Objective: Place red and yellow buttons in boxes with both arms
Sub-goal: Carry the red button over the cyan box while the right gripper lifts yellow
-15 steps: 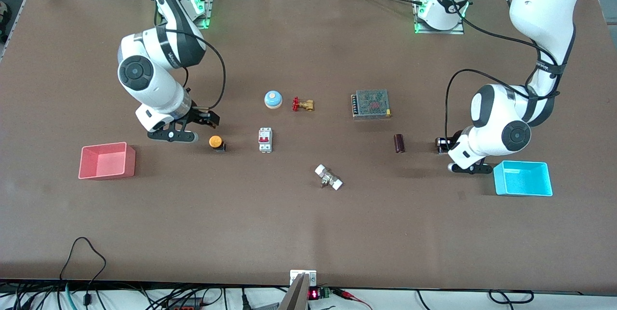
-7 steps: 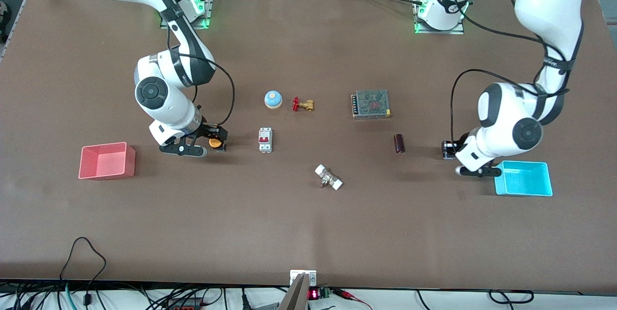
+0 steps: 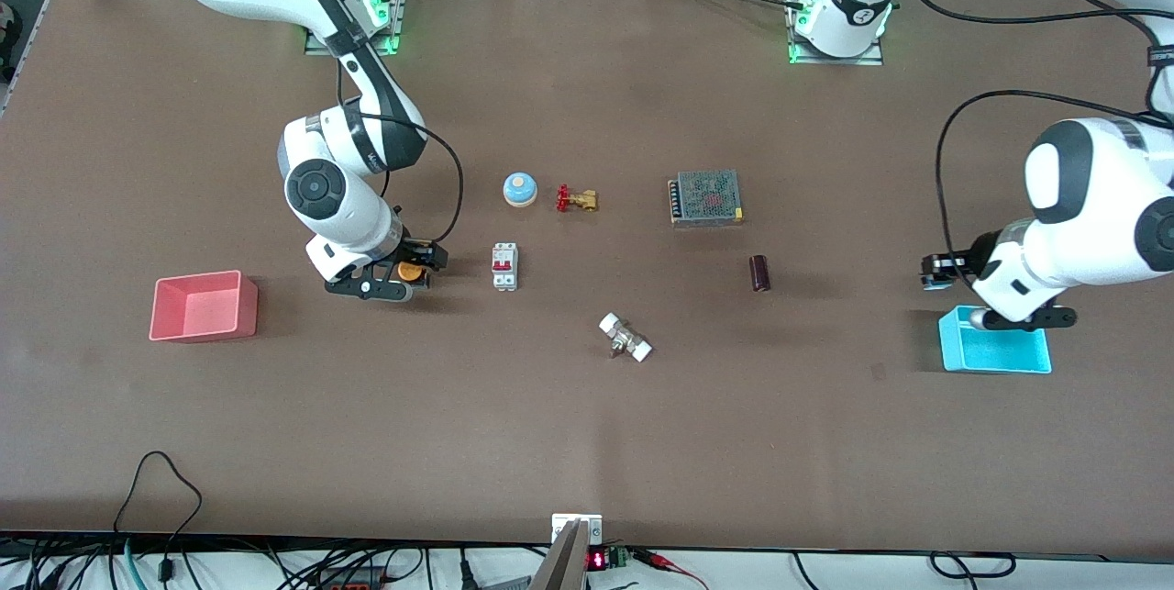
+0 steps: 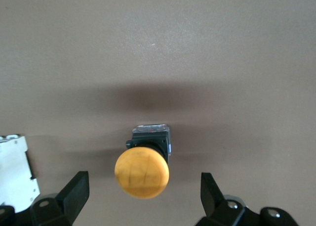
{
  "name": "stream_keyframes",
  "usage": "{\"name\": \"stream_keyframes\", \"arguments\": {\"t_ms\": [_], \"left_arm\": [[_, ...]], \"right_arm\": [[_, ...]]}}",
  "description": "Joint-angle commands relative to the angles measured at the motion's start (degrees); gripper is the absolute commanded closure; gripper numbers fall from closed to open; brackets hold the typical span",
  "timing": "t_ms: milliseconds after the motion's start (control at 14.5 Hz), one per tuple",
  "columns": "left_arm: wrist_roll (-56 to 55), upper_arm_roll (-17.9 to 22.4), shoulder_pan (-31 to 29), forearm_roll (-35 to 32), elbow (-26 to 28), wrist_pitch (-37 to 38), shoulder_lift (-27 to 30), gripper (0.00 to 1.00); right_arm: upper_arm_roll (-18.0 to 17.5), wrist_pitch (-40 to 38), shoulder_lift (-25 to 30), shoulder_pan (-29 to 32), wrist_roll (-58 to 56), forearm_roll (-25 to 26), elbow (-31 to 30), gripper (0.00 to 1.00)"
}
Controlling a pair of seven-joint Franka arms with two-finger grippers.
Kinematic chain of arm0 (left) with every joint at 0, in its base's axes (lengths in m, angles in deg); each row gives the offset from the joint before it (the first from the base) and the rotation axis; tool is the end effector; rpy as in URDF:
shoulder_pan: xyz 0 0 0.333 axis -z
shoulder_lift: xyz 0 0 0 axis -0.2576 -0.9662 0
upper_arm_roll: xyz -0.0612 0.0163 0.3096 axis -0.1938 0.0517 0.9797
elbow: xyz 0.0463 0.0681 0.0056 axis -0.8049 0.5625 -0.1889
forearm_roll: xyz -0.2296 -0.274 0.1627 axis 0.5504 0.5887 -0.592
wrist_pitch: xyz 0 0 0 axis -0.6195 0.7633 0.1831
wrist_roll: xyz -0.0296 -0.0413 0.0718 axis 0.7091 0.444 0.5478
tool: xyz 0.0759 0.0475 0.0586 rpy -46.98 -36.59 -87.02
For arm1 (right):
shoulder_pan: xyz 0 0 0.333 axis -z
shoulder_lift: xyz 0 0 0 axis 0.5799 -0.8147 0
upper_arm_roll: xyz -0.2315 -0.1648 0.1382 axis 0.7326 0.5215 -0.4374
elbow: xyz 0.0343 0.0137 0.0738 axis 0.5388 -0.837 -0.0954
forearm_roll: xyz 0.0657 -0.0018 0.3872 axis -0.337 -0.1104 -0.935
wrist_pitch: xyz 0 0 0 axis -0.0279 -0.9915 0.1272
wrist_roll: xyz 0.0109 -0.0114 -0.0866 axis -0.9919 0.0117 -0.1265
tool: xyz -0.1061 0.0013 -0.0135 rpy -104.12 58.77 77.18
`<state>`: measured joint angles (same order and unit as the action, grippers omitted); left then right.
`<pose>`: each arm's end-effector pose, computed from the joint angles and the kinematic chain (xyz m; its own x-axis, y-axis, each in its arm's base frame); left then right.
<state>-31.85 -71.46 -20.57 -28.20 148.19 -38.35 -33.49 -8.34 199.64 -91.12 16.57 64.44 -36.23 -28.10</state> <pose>0.6278 0.0525 0.3448 0.9762 0.0674 -0.2060 0.0657 -0.9977 -0.0152 0.5727 0.2205 0.2295 0.9944 -0.0947 -0.0477 -0.0944 -0.9955 0.0086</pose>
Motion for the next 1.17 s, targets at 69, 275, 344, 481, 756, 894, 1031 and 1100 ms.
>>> {"name": "stream_keyframes", "arguments": {"t_ms": [69,275,344,481,756,894,1031,1100], "left_arm": [[5.2,0.2,-3.6,-3.6,-8.0,1.0,-5.7,0.72],[10.5,0.1,-7.1,-3.2,-12.6,0.4,-9.7,0.73],[11.5,0.1,-7.6,-3.0,-13.2,-0.6,-10.8,0.73],[11.8,0.1,-7.5,-2.7,-13.6,-1.7,-11.5,0.73],[12.1,0.0,-7.7,-2.6,-17.6,-1.7,-15.2,0.73],[12.2,0.0,-7.7,-2.6,-18.0,-1.9,-16.1,0.73],[12.6,-0.6,-8.8,-2.6,-19.9,-2.4,-17.9,0.73],[13.0,-0.7,-8.9,-2.6,-20.6,-2.4,-18.5,0.73]], "right_arm": [[0.0,0.3,-1.8,-0.1,1.3,2.0,1.2,0.00],[0.0,0.6,-1.9,-0.1,1.3,2.0,1.2,0.01],[0.0,0.6,-1.9,-0.2,1.3,2.0,1.2,0.05],[0.0,0.6,-1.9,-0.1,1.3,2.1,1.2,0.25],[0.0,0.6,-1.9,-0.1,1.3,2.2,1.2,0.67],[0.0,0.6,-1.9,-0.4,1.3,2.2,1.2,0.83],[0.0,0.6,-1.9,-0.4,1.3,2.2,1.2,0.94],[0.0,0.6,-1.8,-0.4,1.2,2.1,1.5,0.94]]}}
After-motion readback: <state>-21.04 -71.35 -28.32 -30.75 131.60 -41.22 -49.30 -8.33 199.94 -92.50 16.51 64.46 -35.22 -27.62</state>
